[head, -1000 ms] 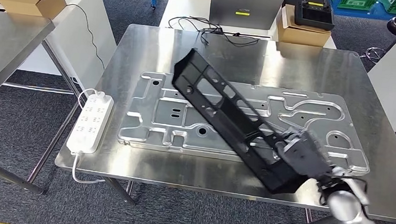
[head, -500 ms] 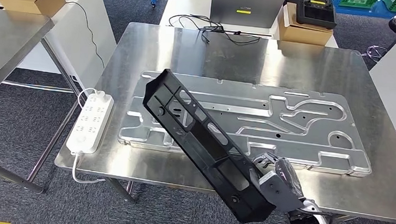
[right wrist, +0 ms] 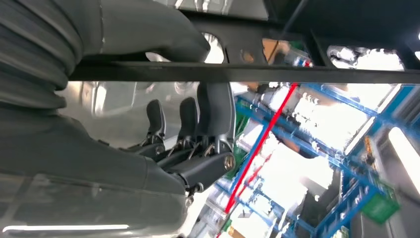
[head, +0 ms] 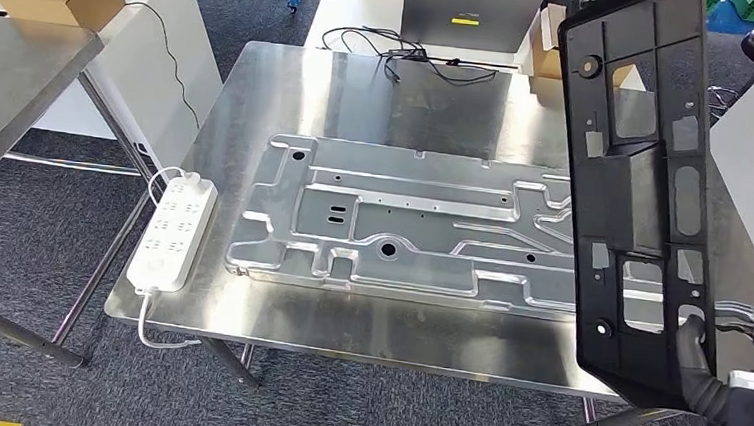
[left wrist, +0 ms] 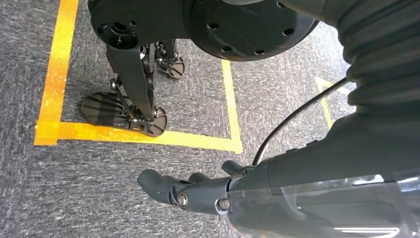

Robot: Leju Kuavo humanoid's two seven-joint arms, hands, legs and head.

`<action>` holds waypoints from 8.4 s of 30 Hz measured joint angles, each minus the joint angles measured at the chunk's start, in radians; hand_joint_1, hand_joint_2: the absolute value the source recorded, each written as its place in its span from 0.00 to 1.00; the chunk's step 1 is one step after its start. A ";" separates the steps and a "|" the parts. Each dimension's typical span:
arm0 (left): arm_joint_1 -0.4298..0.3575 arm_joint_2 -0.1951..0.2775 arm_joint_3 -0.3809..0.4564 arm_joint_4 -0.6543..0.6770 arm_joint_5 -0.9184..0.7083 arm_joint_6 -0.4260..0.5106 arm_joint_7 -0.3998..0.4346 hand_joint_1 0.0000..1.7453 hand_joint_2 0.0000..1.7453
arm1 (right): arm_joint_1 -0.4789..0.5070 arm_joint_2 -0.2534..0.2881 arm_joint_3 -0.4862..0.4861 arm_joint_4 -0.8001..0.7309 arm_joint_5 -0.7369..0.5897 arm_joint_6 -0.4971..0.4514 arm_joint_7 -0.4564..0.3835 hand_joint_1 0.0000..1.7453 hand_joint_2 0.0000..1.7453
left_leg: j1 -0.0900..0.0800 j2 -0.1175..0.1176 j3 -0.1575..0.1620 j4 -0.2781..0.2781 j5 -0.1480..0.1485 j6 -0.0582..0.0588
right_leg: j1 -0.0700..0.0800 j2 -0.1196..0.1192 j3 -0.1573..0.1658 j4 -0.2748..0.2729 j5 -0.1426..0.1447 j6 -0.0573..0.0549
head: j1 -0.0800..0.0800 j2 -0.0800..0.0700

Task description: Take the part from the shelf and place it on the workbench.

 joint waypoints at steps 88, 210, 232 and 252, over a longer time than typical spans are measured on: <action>-0.008 -0.004 -0.031 0.000 -0.092 -0.050 -0.047 0.00 1.00 | -0.347 0.022 -0.006 0.471 0.144 0.354 0.057 0.63 1.00 | 0.000 0.000 -0.003 0.000 0.000 0.000 | 0.000 0.000 -0.001 0.001 0.000 0.001 | 0.000 0.000; -0.003 -0.014 0.027 -0.004 -0.013 -0.017 -0.022 0.00 0.00 | -0.055 0.062 0.245 -0.237 0.124 0.188 -0.106 0.00 0.00 | 0.015 0.009 -0.094 0.310 -0.183 -0.035 | 0.004 -0.004 -0.046 0.047 0.011 -0.059 | -0.017 0.000; -0.006 -0.016 0.027 -0.007 -0.012 -0.017 -0.019 0.00 0.00 | -0.056 0.061 0.253 -0.237 0.124 0.188 -0.106 0.00 0.00 | 0.001 0.018 0.029 0.012 -0.023 -0.011 | 0.019 0.001 0.010 0.054 -0.015 -0.014 | 0.010 0.000; -0.010 -0.020 0.028 -0.009 -0.009 -0.016 -0.018 0.00 0.00 | -0.065 0.062 0.256 -0.237 0.124 0.186 -0.104 0.00 0.00 | 0.005 0.020 0.144 -0.032 -0.089 0.007 | 0.012 -0.010 -0.157 0.107 0.028 -0.021 | -0.009 0.000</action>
